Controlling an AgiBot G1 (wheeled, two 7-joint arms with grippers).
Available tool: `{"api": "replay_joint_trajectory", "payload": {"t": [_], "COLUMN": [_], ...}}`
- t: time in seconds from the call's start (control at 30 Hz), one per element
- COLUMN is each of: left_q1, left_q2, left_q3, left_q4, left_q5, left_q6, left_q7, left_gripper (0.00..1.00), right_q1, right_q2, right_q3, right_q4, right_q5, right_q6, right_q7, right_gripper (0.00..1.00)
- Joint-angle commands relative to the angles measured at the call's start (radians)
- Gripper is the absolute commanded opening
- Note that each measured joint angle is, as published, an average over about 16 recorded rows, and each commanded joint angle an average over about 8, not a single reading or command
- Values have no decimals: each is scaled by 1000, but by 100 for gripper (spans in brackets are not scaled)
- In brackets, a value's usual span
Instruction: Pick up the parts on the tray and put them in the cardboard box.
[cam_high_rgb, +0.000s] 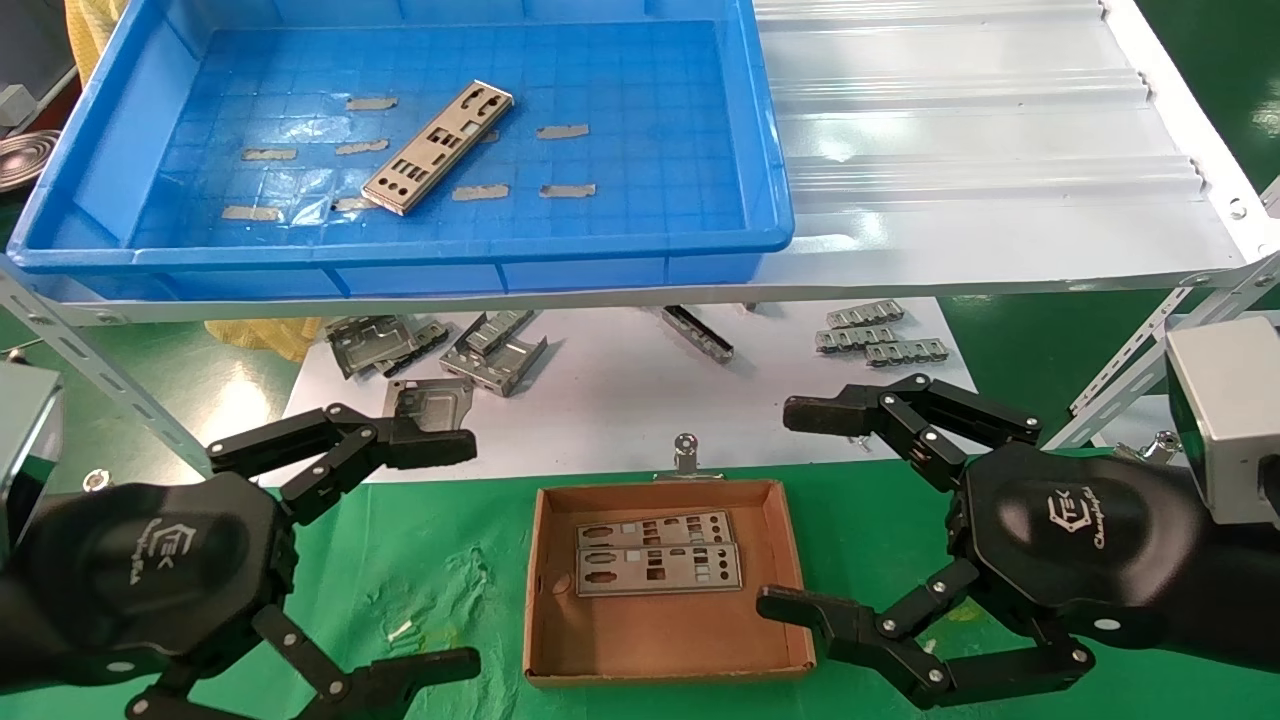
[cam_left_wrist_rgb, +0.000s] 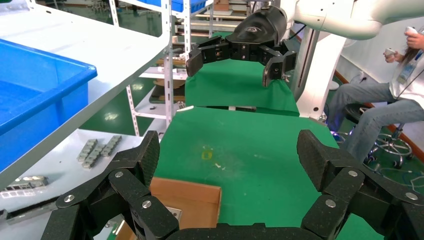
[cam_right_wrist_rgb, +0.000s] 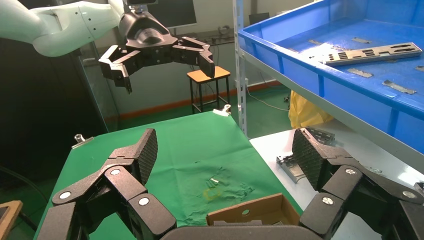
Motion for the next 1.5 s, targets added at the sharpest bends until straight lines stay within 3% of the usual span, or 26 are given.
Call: {"api": "replay_joint_trajectory", "payload": {"t": [0.03, 1.5], "left_q1": [0, 0], "left_q2": [0, 0], "left_q3": [0, 0], "left_q4": [0, 0], "left_q5": [0, 0], "left_q6": [0, 0], "left_q7": [0, 0], "left_gripper": [100, 100], "right_q1": [0, 0], "right_q2": [0, 0], "right_q3": [0, 0], "right_q4": [0, 0], "right_q5": [0, 0], "right_q6": [0, 0], "right_q7": [0, 0], "right_gripper": [100, 100]}}
